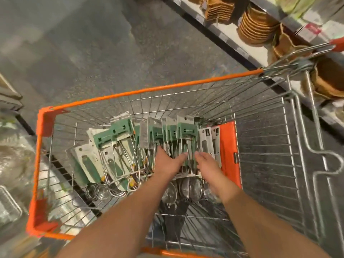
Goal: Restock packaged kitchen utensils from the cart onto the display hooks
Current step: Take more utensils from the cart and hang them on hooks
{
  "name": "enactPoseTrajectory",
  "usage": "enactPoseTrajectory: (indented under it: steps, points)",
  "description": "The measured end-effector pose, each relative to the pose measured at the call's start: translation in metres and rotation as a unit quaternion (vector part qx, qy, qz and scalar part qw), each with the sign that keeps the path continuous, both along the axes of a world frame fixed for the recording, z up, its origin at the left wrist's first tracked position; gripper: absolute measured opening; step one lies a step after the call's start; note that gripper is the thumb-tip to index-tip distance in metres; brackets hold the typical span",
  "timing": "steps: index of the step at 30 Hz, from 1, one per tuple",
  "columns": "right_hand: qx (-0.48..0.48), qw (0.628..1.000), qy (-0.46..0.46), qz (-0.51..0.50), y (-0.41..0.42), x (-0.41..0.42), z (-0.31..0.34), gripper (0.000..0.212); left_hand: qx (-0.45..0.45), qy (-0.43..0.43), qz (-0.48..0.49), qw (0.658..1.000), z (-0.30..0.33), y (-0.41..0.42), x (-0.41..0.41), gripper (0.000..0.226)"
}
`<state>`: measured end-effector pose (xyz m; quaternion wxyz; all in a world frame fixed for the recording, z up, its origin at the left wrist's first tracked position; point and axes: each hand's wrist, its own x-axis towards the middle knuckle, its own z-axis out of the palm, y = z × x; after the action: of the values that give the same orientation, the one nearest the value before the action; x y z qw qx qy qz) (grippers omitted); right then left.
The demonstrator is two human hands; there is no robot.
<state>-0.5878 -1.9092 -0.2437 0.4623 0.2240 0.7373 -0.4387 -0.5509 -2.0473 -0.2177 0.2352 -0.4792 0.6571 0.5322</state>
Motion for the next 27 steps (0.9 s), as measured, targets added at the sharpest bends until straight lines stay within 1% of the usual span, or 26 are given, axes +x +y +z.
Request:
enactPoseTrajectory:
  steps: [3, 8, 11, 15, 18, 19, 22, 23, 24, 25, 26, 27]
  points:
    - [-0.020, 1.000, -0.012, 0.009, 0.004, -0.001, -0.007, 0.054, -0.046, -0.016, -0.008, 0.999, -0.011, 0.002, 0.000, 0.117]
    - [-0.026, 1.000, -0.015, 0.005, 0.005, -0.001, -0.009, 0.056, -0.075, -0.035, -0.038, 0.996, -0.013, 0.002, 0.002, 0.107]
    - [-0.021, 1.000, 0.001, -0.002, 0.008, 0.000, -0.007, 0.056, -0.050, -0.029, -0.034, 0.998, 0.000, 0.004, 0.005, 0.094]
    - [-0.019, 1.000, 0.012, -0.017, 0.010, 0.002, 0.004, 0.052, -0.008, -0.017, -0.002, 1.000, 0.014, 0.005, 0.012, 0.091]
    - [-0.034, 0.999, 0.029, -0.021, 0.009, 0.007, 0.015, 0.051, 0.023, -0.011, -0.006, 1.000, 0.026, 0.003, 0.019, 0.089]
    - [-0.049, 0.998, 0.030, -0.037, 0.008, 0.009, 0.017, 0.047, 0.028, -0.009, -0.008, 1.000, 0.032, 0.003, 0.020, 0.090]
    - [-0.113, 0.988, 0.010, -0.103, 0.009, 0.012, 0.033, 0.018, 0.038, 0.007, -0.004, 0.999, 0.048, 0.002, 0.027, 0.092]
    - [-0.136, 0.984, -0.004, -0.112, 0.010, 0.014, 0.039, 0.020, 0.045, 0.014, -0.006, 0.999, 0.053, 0.001, 0.030, 0.091]
    - [-0.158, 0.981, -0.023, -0.113, 0.011, 0.016, 0.044, 0.034, 0.053, 0.022, -0.017, 0.998, 0.059, 0.002, 0.032, 0.089]
    - [-0.173, 0.977, -0.047, -0.116, 0.012, 0.019, 0.046, 0.054, 0.065, 0.030, -0.023, 0.997, 0.063, 0.002, 0.033, 0.086]
    - [-0.184, 0.973, -0.073, -0.120, 0.012, 0.021, 0.049, 0.070, 0.073, 0.038, -0.023, 0.996, 0.068, 0.002, 0.035, 0.084]
    - [-0.195, 0.968, -0.092, -0.125, 0.012, 0.025, 0.050, 0.077, 0.078, 0.044, -0.017, 0.996, 0.072, 0.001, 0.036, 0.084]
